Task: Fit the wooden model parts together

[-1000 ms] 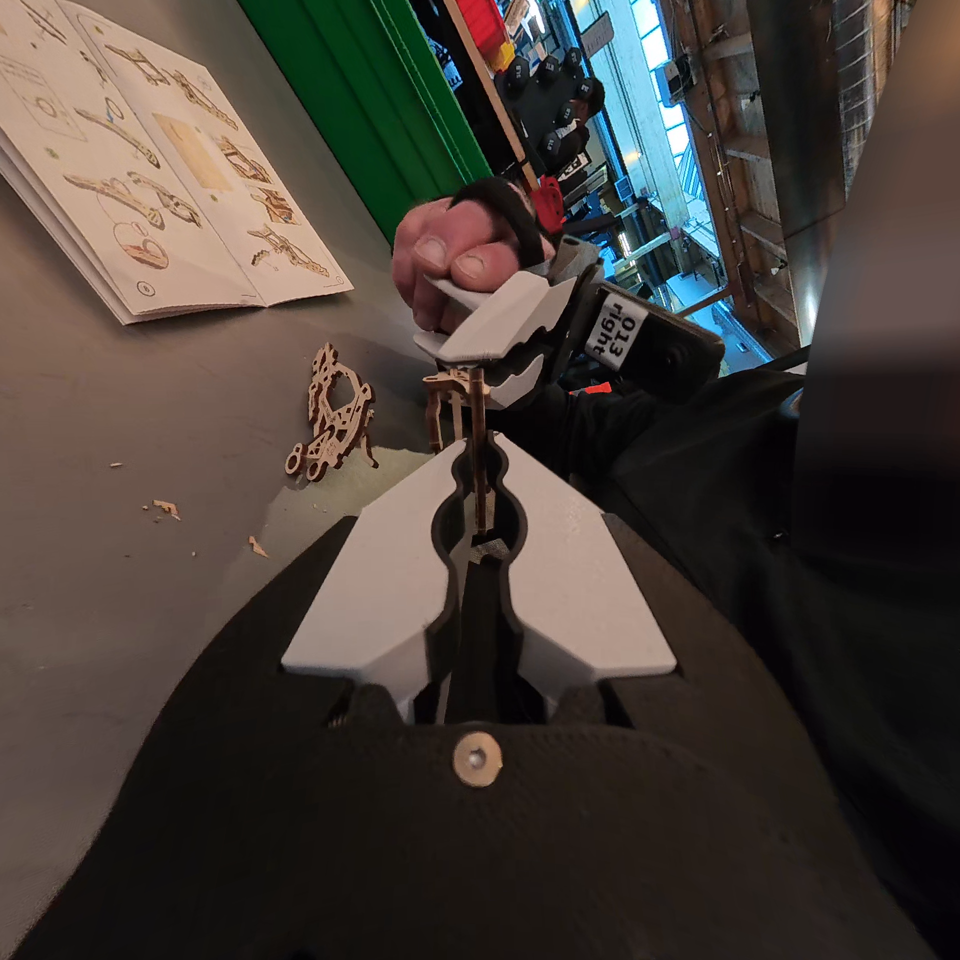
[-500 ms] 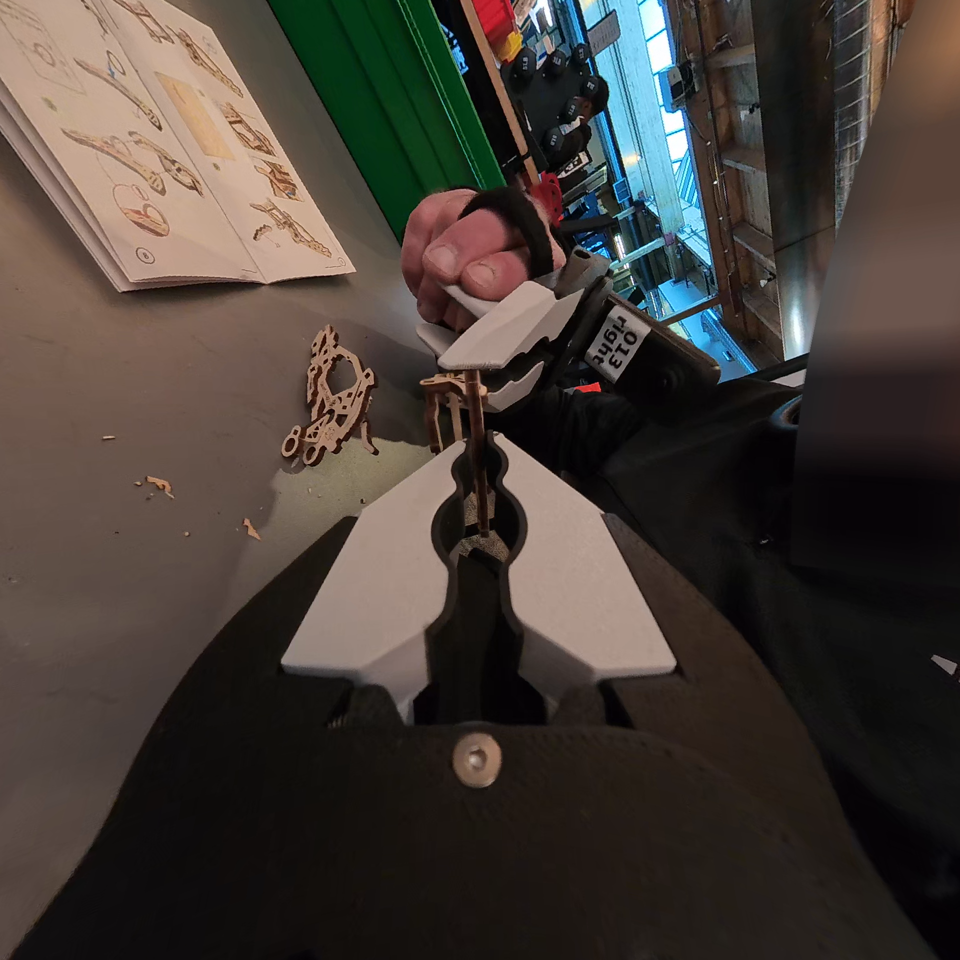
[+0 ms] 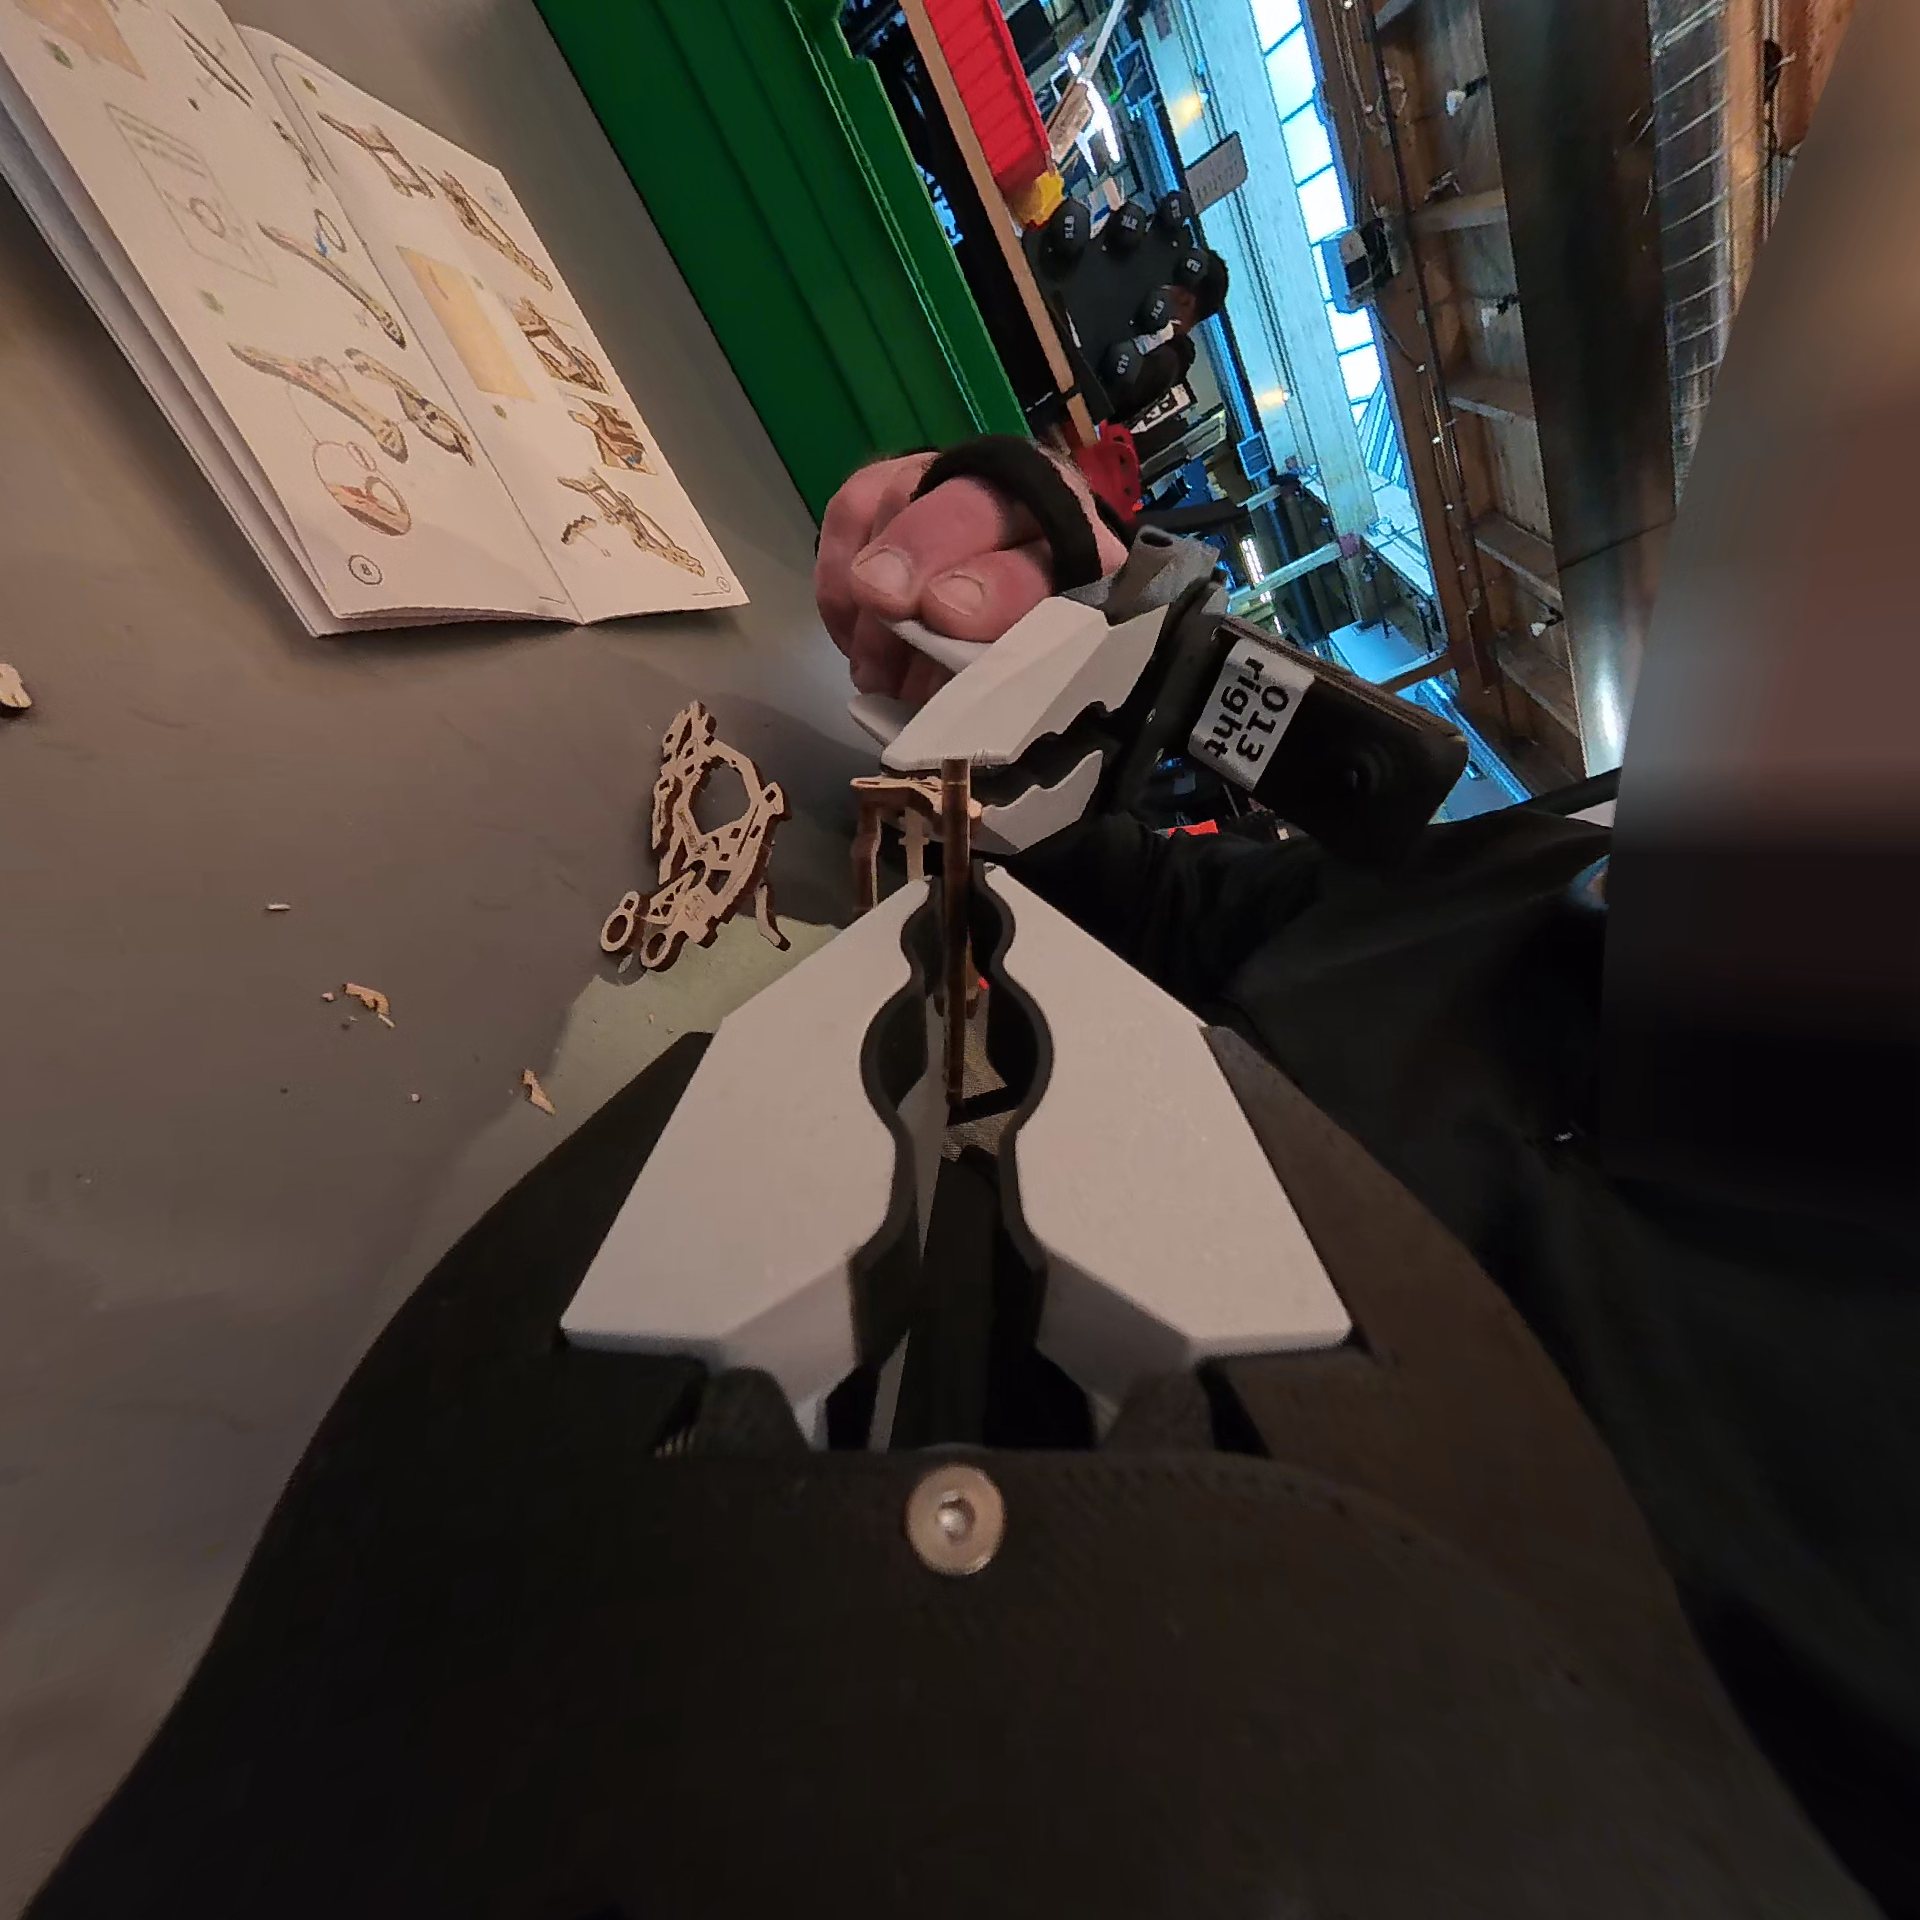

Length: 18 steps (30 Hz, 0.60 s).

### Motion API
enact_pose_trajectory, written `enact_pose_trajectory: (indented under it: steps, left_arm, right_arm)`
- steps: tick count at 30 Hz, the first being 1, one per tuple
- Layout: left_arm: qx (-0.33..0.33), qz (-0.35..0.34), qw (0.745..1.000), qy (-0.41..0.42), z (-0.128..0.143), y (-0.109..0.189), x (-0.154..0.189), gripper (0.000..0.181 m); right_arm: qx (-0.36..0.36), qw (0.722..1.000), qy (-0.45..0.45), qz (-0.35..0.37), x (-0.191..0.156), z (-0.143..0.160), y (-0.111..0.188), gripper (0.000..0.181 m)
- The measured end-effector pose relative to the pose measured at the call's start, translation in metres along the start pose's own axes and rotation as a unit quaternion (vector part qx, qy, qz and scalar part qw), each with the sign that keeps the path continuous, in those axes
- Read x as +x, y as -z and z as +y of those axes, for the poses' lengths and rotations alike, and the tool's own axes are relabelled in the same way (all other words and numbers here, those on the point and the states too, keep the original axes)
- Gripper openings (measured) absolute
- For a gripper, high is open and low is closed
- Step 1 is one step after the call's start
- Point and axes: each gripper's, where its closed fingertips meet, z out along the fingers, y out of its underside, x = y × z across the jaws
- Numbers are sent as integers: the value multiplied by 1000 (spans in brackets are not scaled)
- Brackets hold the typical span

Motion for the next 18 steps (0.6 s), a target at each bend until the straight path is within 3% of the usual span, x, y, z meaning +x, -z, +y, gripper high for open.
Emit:
enact_pose_trajectory:
  steps: [18]
  left_arm:
    - [22, -3, 1000, -18, -7, -1, 3, 1]
  right_arm:
    - [14, 999, -40, 2, 7, 1, 2, 2]
